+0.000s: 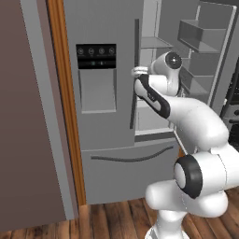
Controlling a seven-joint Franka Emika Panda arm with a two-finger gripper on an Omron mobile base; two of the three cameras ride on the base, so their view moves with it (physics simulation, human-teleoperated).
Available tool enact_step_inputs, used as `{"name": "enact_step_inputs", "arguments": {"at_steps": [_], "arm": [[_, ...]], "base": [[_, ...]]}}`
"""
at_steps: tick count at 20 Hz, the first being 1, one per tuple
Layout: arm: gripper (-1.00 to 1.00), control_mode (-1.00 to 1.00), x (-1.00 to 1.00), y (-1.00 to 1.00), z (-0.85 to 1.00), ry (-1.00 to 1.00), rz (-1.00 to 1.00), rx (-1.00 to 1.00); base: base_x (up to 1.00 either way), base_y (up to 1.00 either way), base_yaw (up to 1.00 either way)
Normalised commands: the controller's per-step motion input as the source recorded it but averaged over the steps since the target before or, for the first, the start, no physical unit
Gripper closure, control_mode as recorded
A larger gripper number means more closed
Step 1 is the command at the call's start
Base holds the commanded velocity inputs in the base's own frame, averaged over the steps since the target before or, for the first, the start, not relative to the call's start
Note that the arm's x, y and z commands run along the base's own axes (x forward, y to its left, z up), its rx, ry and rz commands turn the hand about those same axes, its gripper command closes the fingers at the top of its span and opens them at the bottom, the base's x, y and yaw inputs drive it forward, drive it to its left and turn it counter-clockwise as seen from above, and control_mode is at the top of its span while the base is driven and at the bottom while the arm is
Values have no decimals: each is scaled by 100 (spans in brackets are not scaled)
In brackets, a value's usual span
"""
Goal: Retrieve the tangerine and orange from the fridge and place them into the bowl on the dining table.
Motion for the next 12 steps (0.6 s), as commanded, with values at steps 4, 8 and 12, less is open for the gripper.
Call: {"name": "enact_step_inputs", "arguments": {"at_steps": [4,8,12], "arm": [[-100,-100,62,0,-1,0,0,0],[-100,-100,68,0,0,0,0,0],[-100,-100,68,0,-4,0,0,0]], "base": [[0,0,0],[0,0,0],[0,0,0]]}}
